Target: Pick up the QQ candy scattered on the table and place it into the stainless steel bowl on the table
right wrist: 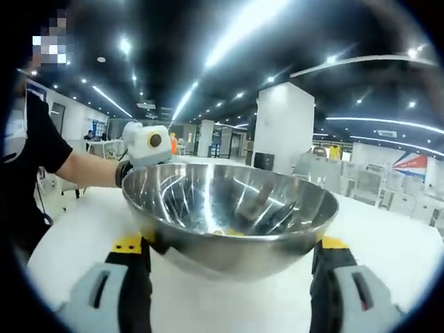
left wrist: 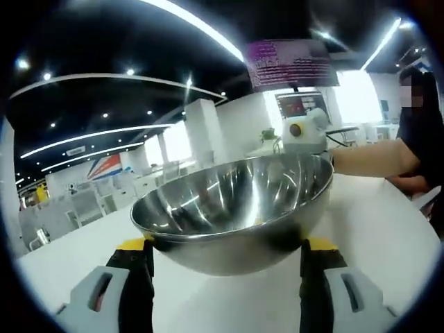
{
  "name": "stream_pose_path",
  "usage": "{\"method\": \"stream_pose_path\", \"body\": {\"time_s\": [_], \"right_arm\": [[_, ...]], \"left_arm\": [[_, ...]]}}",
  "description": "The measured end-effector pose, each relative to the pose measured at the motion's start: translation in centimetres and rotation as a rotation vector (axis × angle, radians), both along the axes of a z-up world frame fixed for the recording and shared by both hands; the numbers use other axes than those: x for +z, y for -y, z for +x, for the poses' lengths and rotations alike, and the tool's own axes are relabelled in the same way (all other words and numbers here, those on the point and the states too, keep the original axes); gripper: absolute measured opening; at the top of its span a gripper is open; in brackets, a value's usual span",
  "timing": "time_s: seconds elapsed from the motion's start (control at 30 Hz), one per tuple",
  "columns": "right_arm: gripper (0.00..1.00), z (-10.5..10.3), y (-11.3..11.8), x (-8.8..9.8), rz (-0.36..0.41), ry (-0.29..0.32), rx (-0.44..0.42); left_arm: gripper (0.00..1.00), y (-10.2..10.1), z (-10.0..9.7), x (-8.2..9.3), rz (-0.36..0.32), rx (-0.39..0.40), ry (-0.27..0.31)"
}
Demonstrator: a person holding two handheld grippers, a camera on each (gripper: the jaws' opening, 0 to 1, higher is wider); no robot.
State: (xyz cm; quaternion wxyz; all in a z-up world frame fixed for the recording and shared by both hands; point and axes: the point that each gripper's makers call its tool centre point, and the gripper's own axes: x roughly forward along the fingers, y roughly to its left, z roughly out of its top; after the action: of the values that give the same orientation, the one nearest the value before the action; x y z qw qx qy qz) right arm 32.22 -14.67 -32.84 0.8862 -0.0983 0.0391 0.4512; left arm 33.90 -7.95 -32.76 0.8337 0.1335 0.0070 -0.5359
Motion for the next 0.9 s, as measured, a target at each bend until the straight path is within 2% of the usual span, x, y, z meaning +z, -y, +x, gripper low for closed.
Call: {"method": "stream_pose_path", "body": {"time_s": [0.07, 0.17, 0.3, 0.43, 0.47, 0.6, 0.67, 0.73, 0.77, 0.83, 0.9], "right_arm": [[0.92, 0.7, 0.1, -1.0, 0.000, 0.000, -0.002], [0.91, 1.5, 0.3, -3.0, 0.002, -0.040, -0.005], [0.91, 1.8, 0.6, -4.5, -0.002, -0.060, -0.008], [0.91, 1.4, 0.4, -5.6, -0.016, -0.087, -0.009], [0.91, 1.3, 0.4, -5.4, -0.017, -0.061, -0.009], [0.91, 1.0, 0.4, -5.3, -0.021, -0.057, -0.012], [0.92, 1.0, 0.4, -5.3, -0.038, -0.026, -0.011], [0.91, 1.0, 0.3, -5.4, -0.041, -0.042, -0.020], [0.91, 1.0, 0.3, -5.5, -0.049, -0.043, -0.025], [0.94, 1.2, 0.5, -5.7, -0.067, -0.041, -0.037], [0.97, 1.2, 1.1, -6.3, -0.087, -0.075, -0.059]], "left_arm": [[0.87, 0.1, 1.0, -1.4, 0.007, 0.001, -0.013], [0.87, 0.3, 1.6, -2.9, 0.015, -0.001, -0.024], [0.87, 0.5, 1.9, -3.9, 0.033, -0.003, -0.008], [0.86, 0.5, 1.8, -5.0, 0.029, -0.007, -0.019], [0.86, 0.6, 1.8, -5.0, 0.022, -0.008, -0.013], [0.86, 0.6, 1.7, -5.0, 0.013, -0.005, -0.003], [0.86, 0.5, 1.7, -5.3, 0.017, 0.001, 0.022], [0.84, 0.3, 1.8, -5.4, 0.025, 0.011, 0.055], [0.84, 0.3, 1.9, -5.3, 0.023, 0.011, 0.056], [0.86, 0.4, 1.7, -5.0, -0.017, -0.005, 0.018], [0.87, 0.1, 1.6, -4.9, -0.010, -0.004, 0.011]]}}
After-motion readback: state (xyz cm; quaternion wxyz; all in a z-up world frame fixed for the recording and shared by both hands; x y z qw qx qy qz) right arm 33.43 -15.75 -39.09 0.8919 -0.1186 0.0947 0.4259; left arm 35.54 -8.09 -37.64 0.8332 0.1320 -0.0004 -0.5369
